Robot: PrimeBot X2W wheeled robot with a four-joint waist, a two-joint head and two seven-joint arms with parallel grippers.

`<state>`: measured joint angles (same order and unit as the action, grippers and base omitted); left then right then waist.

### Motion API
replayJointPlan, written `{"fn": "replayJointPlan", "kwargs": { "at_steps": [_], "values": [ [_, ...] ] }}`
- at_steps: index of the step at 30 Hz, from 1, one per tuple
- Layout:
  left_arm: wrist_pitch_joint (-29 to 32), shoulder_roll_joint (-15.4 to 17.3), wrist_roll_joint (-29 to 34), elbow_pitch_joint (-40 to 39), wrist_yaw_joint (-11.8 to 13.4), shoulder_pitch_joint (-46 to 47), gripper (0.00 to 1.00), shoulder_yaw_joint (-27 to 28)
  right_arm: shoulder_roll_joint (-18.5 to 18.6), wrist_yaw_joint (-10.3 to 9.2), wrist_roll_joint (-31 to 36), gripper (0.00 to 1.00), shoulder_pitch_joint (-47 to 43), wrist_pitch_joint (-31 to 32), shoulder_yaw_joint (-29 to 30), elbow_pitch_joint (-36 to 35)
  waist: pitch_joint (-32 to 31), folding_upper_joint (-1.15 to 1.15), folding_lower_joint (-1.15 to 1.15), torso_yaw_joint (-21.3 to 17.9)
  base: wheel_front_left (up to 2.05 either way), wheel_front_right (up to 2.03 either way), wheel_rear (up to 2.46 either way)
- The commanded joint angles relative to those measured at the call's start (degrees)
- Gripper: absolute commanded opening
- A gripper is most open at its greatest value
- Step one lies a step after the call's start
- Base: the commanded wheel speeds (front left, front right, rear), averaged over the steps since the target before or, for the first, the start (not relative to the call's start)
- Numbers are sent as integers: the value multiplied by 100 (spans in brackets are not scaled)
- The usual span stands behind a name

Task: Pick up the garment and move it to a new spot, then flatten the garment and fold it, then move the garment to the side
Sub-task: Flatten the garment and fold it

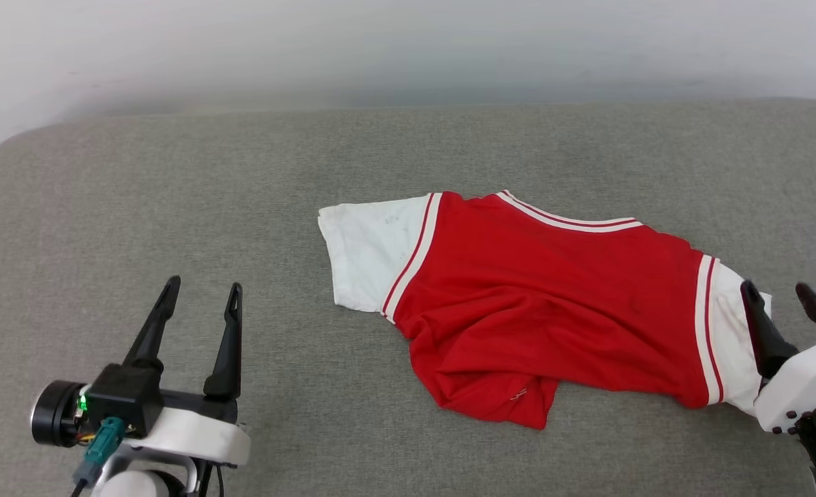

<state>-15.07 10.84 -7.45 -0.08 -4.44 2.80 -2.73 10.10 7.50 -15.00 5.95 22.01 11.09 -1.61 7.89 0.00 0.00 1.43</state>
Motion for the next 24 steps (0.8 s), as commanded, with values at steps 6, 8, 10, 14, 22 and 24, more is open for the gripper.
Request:
{"fn": "replayJointPlan", "kwargs": {
  "at_steps": [6, 8, 10, 14, 22, 24],
  "values": [
    [197, 304, -307, -50, -190, 568, 100, -86, -430, -2, 210, 100, -121, -674, 122, -599, 236, 0, 0, -305, 0, 0, 0],
    [510, 515, -472, -51, -249, 850, 100, -202, -500, -2, 223, 100, -99, -826, 107, -716, 369, 0, 0, -397, 0, 0, 0],
    [961, 796, -761, -26, -288, 1214, 100, -392, -546, -2, 269, 100, -52, -942, 93, -805, 521, 0, 0, -497, 0, 0, 0],
    [2174, 1647, -1690, 14, -290, 2047, 100, -1080, -624, -2, 384, 100, 112, -1125, 63, -933, 838, 0, 0, -709, 0, 0, 0],
    [4931, 3052, -3532, 617, -294, 3646, 100, -2072, -706, -2, 473, 100, 290, -1346, -121, -891, 1494, 0, 0, -1126, 0, 0, 0],
    [5343, 3198, -3749, 762, -295, 3961, 100, -2200, -720, -2, 458, 100, 328, -1408, -140, -861, 1624, 0, 0, -1205, 0, 0, 0]
  ]
}}
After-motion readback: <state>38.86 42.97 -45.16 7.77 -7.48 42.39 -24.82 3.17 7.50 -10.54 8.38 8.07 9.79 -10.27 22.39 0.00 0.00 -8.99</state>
